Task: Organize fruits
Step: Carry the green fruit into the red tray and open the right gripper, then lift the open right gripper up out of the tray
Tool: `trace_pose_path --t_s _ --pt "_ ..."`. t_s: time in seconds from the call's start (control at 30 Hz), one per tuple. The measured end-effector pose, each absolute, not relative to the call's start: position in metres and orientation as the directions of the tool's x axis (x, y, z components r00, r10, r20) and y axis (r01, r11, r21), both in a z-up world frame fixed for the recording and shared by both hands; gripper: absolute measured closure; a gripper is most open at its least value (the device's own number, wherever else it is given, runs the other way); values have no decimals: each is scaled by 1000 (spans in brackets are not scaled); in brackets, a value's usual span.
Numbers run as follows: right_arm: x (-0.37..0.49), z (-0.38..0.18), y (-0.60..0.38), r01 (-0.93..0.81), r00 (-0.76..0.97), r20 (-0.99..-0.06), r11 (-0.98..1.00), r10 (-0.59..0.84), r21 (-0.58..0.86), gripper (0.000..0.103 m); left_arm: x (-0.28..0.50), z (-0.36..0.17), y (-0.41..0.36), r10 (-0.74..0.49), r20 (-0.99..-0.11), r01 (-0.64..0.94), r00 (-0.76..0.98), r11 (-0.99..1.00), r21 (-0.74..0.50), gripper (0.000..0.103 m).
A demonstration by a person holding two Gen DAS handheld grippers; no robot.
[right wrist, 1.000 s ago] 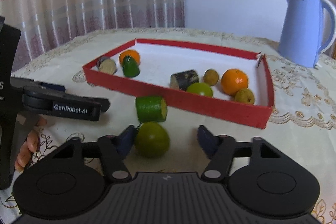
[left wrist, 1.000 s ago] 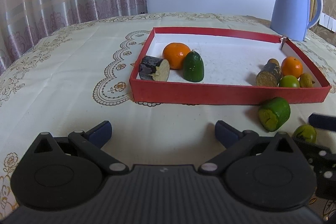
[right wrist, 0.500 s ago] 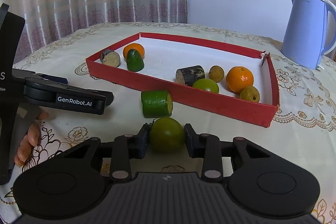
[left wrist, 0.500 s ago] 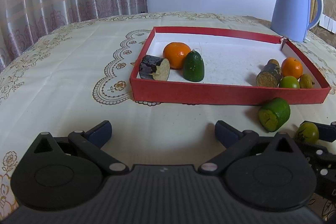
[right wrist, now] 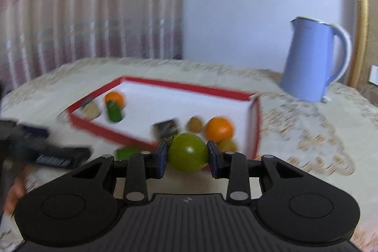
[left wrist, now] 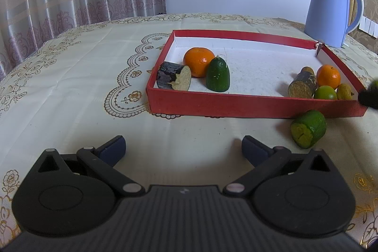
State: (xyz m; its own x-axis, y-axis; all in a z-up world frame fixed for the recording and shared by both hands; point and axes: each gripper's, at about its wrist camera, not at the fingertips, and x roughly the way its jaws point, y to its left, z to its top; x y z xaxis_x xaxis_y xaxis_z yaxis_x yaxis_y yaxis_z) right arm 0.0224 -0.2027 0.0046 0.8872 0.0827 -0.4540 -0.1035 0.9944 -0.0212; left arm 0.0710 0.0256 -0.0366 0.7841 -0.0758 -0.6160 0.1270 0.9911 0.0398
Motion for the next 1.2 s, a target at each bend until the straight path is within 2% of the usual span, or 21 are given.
trace_pose_path --t_s 0.23,0.37,0.5,0.8,0.93,1.07,1.2 --pt "67 1 -221 -37 874 -485 999 16 -33 69 71 -37 26 -76 -616 127 784 991 40 0" --pt "81 -10 -218 -61 853 -521 997 27 -49 70 71 -37 26 -76 -616 127 784 991 39 0" --pt "89 -16 -208 -56 853 -521 991 -15 -121 69 71 -37 26 -76 -616 127 784 991 39 0" --pt "90 -16 -206 -77 854 -520 990 4 -120 68 71 -36 26 -76 -616 127 784 991 39 0" --pt "89 -13 -207 -82 856 -517 991 15 -108 59 71 -36 26 -76 -616 127 784 991 38 0" --pt "85 -7 -212 -85 868 -494 994 40 -69 36 71 -37 26 -77 -616 127 784 991 38 0" --pt "85 -5 -211 -46 885 -465 994 -4 -96 36 71 -37 26 -77 -616 127 784 991 38 0"
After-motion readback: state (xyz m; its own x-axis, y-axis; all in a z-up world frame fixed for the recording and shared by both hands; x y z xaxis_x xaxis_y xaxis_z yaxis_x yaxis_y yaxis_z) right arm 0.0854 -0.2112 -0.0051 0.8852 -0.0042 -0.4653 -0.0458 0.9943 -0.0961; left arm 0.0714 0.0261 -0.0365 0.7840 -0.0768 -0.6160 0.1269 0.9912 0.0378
